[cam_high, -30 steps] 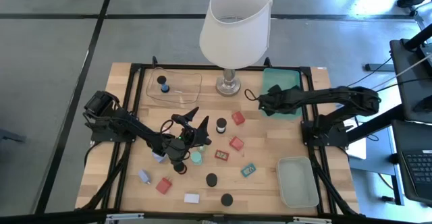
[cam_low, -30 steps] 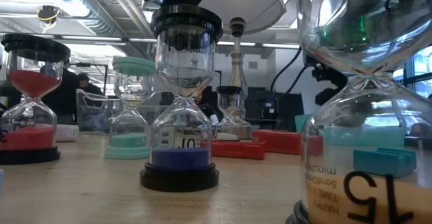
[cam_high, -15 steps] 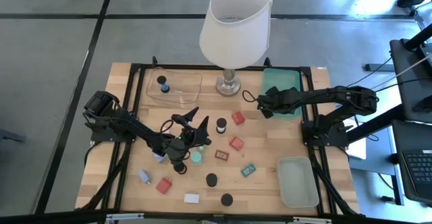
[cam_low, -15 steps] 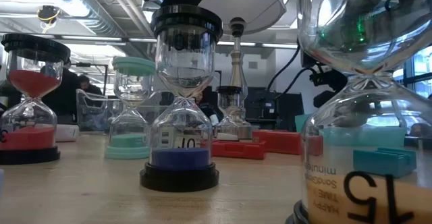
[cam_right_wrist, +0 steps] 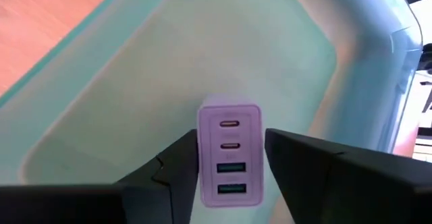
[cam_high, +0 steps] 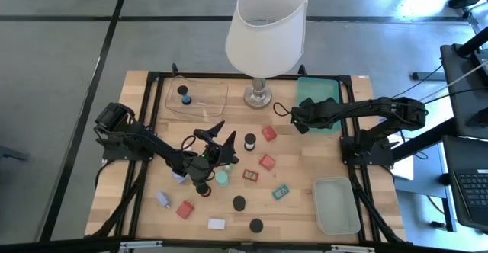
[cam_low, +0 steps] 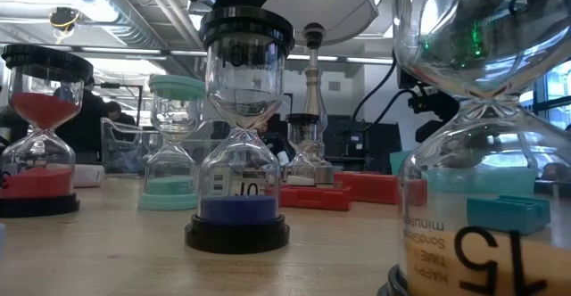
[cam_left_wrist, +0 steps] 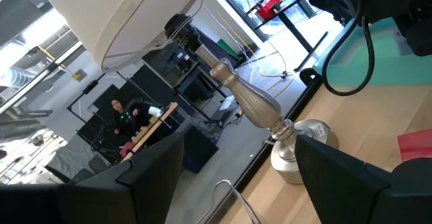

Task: Pick & Place Office items
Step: Put the top purple charger adapter into the green bin, then put the top red charger adapter into the green bin

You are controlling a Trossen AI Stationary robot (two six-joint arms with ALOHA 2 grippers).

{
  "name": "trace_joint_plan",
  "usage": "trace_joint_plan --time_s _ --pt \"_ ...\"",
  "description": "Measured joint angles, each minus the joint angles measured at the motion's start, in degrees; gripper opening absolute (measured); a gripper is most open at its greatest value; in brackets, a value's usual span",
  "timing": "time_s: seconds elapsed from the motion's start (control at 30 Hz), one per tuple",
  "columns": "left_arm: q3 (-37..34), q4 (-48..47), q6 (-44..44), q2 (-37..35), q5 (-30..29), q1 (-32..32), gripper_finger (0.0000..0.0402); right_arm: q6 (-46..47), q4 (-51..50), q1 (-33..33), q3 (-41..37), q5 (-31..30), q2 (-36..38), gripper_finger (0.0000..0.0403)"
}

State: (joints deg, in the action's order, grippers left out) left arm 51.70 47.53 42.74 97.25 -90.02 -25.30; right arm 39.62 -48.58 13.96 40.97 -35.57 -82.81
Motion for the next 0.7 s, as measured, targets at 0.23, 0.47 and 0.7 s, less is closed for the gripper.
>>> trace_joint_plan --time_s 0.23,0.47,0.7 --pt "0.0 0.0 0.0 0.0 0.0 0.0 0.0283 -1.1 -0.3 0.0 0.2 0.0 0.0 0.0221" --pt "0.0 0.0 0.0 0.0 0.0 0.2 0.0283 -3.0 -5.7 -0.6 6.9 0.5 0.0 0.0263" --pt "0.0 -0.6 0.0 0.0 0.0 1.2 0.0281 -4.1 -4.6 -4.4 14.6 0.5 0.1 0.0268"
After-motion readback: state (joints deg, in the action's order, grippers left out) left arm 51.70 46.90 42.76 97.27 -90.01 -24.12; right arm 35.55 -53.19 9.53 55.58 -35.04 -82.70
